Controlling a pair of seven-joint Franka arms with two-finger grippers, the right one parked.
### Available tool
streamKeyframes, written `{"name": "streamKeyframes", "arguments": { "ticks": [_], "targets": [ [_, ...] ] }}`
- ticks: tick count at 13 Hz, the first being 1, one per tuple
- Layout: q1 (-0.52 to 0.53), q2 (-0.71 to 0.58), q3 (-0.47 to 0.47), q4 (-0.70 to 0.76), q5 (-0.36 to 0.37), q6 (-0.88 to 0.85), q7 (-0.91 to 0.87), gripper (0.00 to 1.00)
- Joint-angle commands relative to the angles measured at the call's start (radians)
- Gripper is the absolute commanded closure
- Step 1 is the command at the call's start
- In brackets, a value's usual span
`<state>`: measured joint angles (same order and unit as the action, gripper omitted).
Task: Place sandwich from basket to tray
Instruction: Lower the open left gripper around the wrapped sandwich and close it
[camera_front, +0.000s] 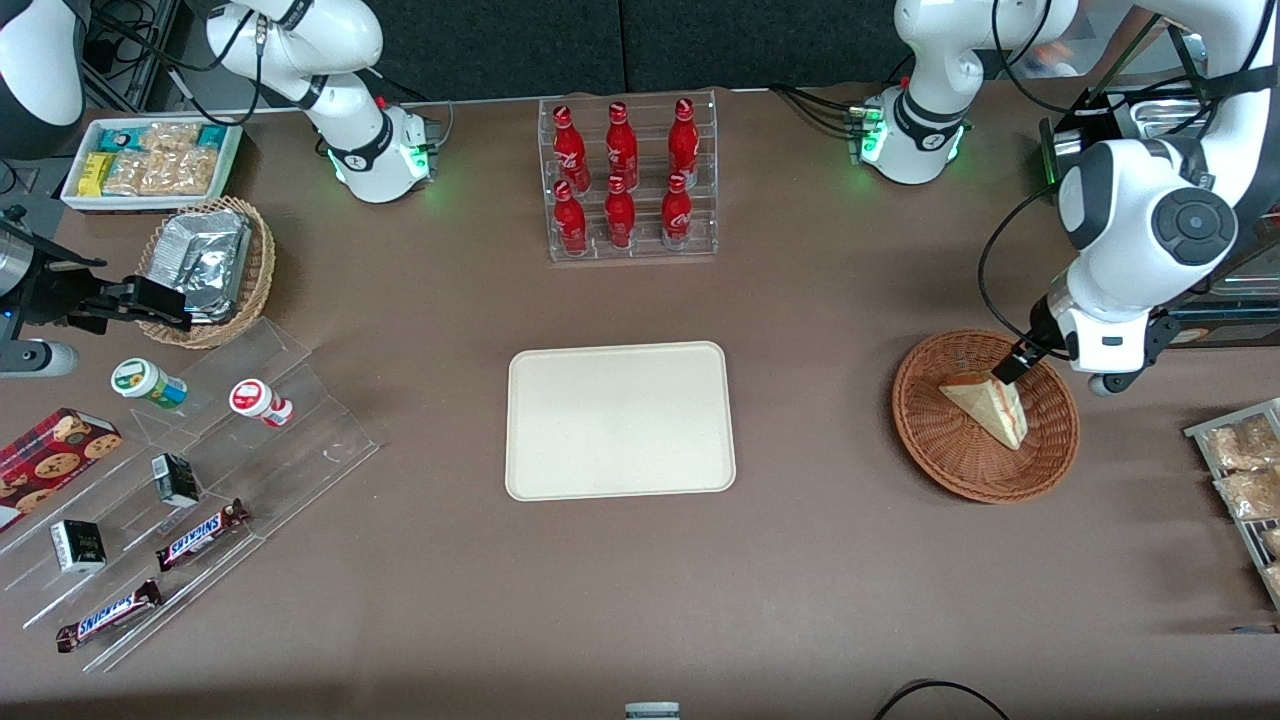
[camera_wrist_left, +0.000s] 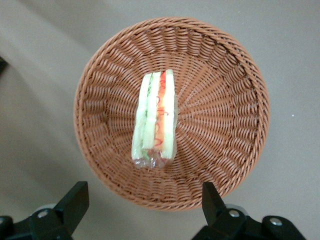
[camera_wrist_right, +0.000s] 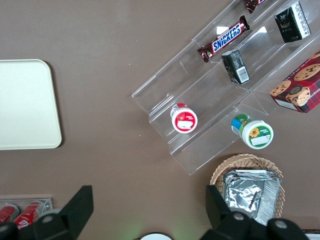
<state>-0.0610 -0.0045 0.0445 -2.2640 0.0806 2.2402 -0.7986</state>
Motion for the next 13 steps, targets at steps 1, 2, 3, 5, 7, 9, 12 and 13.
{"name": "streamKeyframes", "arguments": {
  "ticks": [1, 2, 3, 5, 7, 9, 12, 13],
  "targets": [
    [0.038, -0.019, 0.002, -0.08, 0.011, 0.113, -0.017, 0.0],
    [0.038, -0.008, 0.0, -0.104, 0.011, 0.16, -0.017, 0.0],
    [0.038, 0.007, 0.001, -0.121, 0.011, 0.2, -0.019, 0.0],
    [0.056, 0.037, 0.002, -0.14, 0.011, 0.277, -0.024, 0.0],
    [0.056, 0.057, 0.0, -0.134, 0.004, 0.311, -0.045, 0.0],
    [0.055, 0.081, -0.002, -0.132, 0.002, 0.341, -0.066, 0.0],
    [0.043, 0.142, -0.003, -0.134, 0.002, 0.424, -0.102, 0.0],
    [0.043, 0.147, -0.005, -0.134, 0.007, 0.429, -0.102, 0.0]
  ]
}}
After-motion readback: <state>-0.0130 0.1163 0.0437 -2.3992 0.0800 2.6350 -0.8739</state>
